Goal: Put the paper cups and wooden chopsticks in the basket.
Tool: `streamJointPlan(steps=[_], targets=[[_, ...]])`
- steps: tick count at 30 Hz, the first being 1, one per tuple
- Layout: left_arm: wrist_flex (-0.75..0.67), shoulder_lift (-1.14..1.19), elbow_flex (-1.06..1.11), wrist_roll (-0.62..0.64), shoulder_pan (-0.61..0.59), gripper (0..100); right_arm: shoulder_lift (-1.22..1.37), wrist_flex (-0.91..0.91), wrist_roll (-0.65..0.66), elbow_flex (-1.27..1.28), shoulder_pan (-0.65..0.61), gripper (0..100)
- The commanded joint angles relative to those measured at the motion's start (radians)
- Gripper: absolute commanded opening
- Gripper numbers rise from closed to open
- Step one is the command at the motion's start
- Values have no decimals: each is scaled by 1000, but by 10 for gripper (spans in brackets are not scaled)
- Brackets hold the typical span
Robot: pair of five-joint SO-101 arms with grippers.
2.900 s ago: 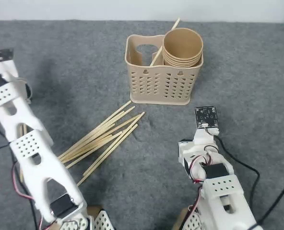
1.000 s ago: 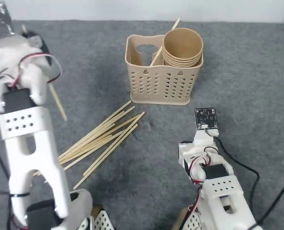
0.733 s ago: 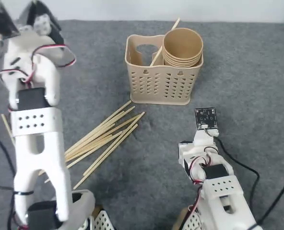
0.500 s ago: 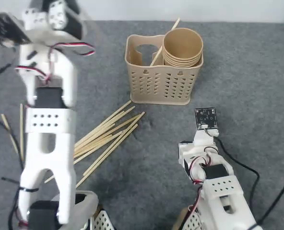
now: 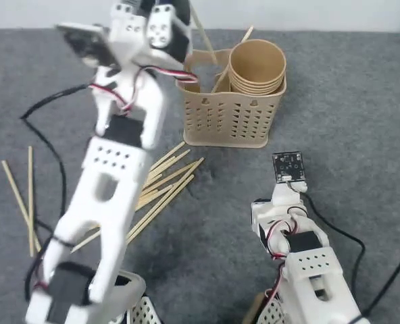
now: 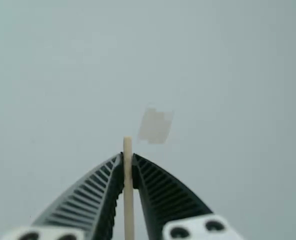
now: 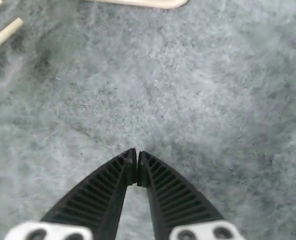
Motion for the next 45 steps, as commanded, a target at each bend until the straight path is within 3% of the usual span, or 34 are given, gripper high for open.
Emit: streamJointPlan(steps=[1, 8, 14, 18, 23, 31, 38, 45], targets=[[-57, 44, -47, -14, 6, 12, -27, -30, 52, -11, 12, 21], [-61, 37, 133, -17, 17, 12, -27, -31, 57, -15, 12, 21], [-262, 35, 360, -17, 38, 12, -27, -31, 57, -15, 12, 21], [-227, 31, 407, -69, 51, 36, -27, -31, 57, -15, 13, 21], [-18, -21, 360, -94, 28, 196, -27, -31, 57, -15, 13, 21], [460, -315, 217, -94, -78, 156, -27, -33, 57, -15, 13, 21], [778, -525, 160, -94, -384, 147, -27, -33, 57, -12, 13, 21], [1026, -427, 113, -94, -703, 147, -27, -31, 55, -9, 13, 21]])
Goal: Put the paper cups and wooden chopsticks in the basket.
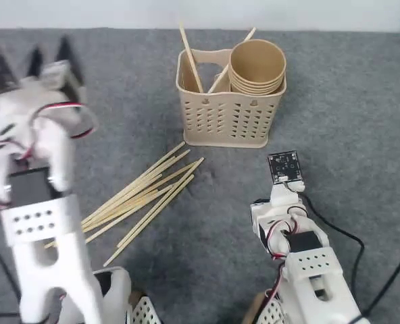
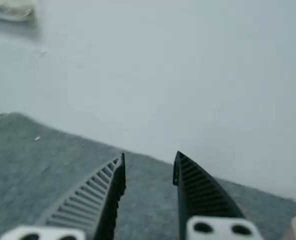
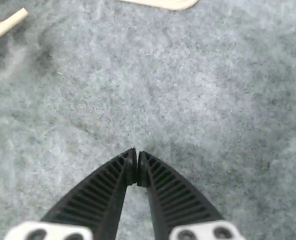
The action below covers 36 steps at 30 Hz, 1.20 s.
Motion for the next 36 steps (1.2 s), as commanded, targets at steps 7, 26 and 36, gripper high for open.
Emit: streamJointPlan(steps=[7, 26, 36], targets=[[252, 404, -232, -18, -293, 110, -27, -24, 17, -8, 12, 21], [436, 1208, -700, -334, -381, 110, -25, -25, 15, -8, 8, 21], [430, 1502, -951, -330, -365, 108, -25, -27, 15, -8, 8, 21]])
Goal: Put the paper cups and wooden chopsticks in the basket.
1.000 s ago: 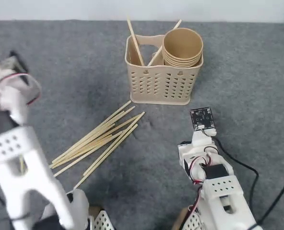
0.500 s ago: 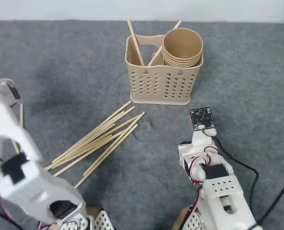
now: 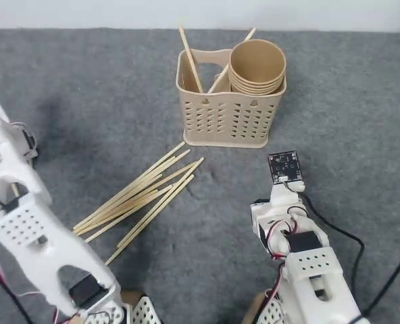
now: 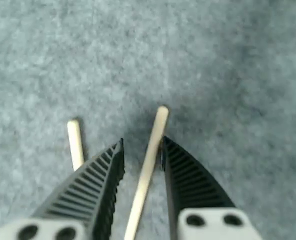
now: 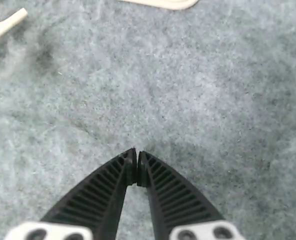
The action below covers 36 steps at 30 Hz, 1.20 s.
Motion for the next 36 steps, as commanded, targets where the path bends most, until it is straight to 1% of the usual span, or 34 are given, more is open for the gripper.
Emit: streamJointPlan(steps=[1, 3, 5, 7, 9, 13, 19, 20, 22, 25, 29, 32, 36], targets=[[-17, 58, -114, -3, 15, 108, -25, -27, 15, -8, 8, 21], [-15, 97, -145, -3, 20, 107, -25, -27, 15, -8, 10, 21], [20, 110, -174, -2, 20, 107, -25, -28, 15, -8, 10, 21], [89, 112, -205, -2, 21, 77, -25, -28, 15, -8, 10, 21], [167, 110, -245, -3, 31, 9, -25, -28, 15, -8, 10, 21], [353, 112, -323, -3, 38, 13, -25, -28, 15, -8, 10, 21], [583, 110, -464, -2, 48, 13, -25, -27, 15, -8, 10, 21], [591, 110, -490, 3, 48, 13, -25, -27, 15, -8, 10, 21], [586, 109, -562, 57, 40, 13, -25, -25, 15, -8, 10, 21], [586, 109, -716, 118, 21, 13, -25, -25, 15, -8, 10, 21], [591, 109, -883, 133, 2, 13, -25, -25, 15, -8, 10, 21], [592, 81, -900, 133, -14, 13, -25, -25, 15, -8, 10, 21], [592, -23, -789, 132, -25, 13, -25, -28, 15, -8, 10, 21]])
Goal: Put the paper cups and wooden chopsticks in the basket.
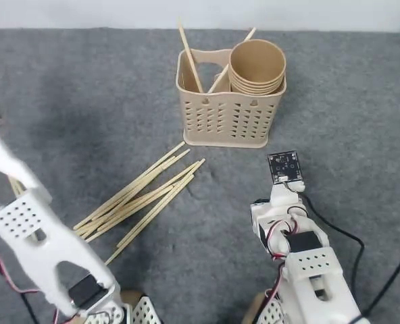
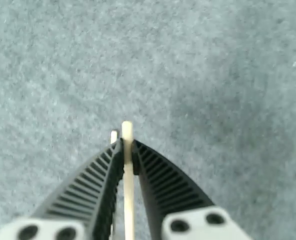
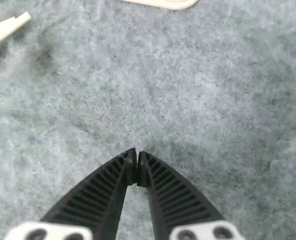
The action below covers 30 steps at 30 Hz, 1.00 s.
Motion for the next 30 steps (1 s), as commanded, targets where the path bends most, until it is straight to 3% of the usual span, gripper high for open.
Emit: streamJointPlan(steps=[1, 10, 19, 27, 30], targets=[[41, -172, 87, 9, -6, 13, -25, -30, 15, -8, 8, 21], [31, -637, 621, -52, 54, 13, -25, -27, 15, -8, 8, 21], [-158, -994, 1052, -52, 153, 13, -25, -22, 15, -8, 10, 21], [-440, -1293, 1451, -48, 278, 13, -27, -22, 15, -8, 10, 21], [-620, -1410, 1577, 44, 338, 13, -27, -22, 15, -8, 10, 21]])
